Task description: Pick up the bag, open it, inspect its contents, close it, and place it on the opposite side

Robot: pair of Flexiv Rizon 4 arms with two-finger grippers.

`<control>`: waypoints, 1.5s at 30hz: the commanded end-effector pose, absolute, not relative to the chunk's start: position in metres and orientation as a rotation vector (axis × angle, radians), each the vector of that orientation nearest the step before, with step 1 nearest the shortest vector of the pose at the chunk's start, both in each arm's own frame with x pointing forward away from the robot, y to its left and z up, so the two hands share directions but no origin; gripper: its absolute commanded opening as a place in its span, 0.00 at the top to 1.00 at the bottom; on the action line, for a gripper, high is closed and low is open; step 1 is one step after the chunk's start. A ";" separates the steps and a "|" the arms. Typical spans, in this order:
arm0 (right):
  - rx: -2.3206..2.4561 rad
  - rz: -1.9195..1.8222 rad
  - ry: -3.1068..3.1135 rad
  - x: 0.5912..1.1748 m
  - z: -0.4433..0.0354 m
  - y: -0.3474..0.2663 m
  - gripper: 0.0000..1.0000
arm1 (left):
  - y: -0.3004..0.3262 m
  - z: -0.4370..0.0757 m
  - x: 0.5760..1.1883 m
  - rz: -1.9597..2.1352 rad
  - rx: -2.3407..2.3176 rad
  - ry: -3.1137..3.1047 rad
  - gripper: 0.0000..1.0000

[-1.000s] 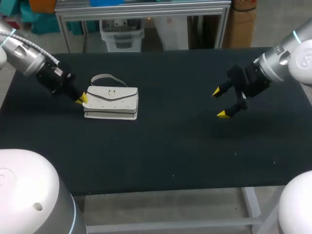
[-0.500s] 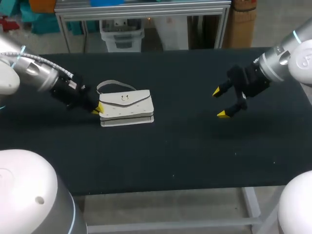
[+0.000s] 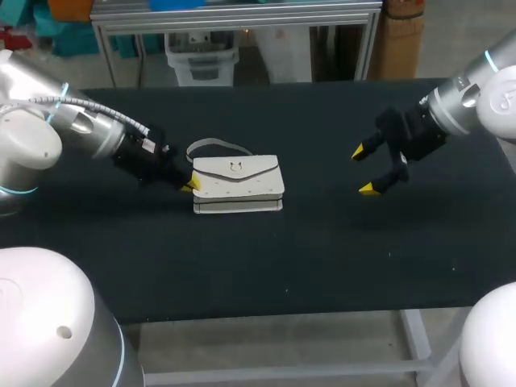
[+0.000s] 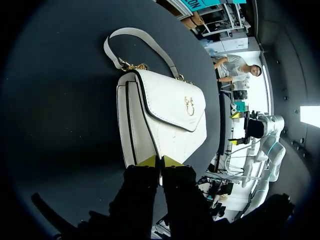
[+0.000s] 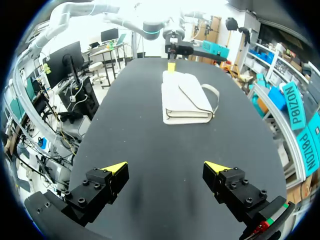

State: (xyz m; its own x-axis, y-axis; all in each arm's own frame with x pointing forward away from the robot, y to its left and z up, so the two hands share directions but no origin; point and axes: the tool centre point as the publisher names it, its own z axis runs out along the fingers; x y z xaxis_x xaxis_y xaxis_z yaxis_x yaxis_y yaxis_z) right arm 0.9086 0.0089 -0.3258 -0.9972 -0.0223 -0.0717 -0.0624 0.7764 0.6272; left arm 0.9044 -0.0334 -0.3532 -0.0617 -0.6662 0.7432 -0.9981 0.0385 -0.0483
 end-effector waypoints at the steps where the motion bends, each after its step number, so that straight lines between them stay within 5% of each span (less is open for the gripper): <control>1: -0.069 1.029 2.904 0.908 -0.326 0.009 0.00 | -0.056 -0.361 0.906 0.805 1.681 -1.770 1.00; 21: -0.069 1.029 2.904 0.908 -0.326 0.009 0.00 | -0.079 -0.363 0.894 0.857 1.736 -1.670 1.00; 23: -0.069 1.029 2.904 0.908 -0.326 0.009 0.00 | -0.079 -0.362 0.893 0.855 1.736 -1.674 0.16; 24: -0.069 1.029 2.904 0.908 -0.326 0.009 0.00 | -0.078 -0.362 0.892 0.851 1.735 -1.677 0.00; 45: -0.161 0.950 2.881 0.913 -0.320 0.019 0.00 | 0.004 -0.296 0.899 0.559 1.537 -2.071 0.00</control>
State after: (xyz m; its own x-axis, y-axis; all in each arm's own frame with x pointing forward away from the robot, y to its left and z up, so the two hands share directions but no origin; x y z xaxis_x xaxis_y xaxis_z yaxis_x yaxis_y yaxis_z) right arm 0.9140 0.0113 -0.3224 -0.9910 -0.0635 -0.1179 -0.1225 0.7861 0.6058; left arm 0.8880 -0.0075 -0.3160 -0.2102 -0.7453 0.6327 -0.9771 0.1823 -0.1099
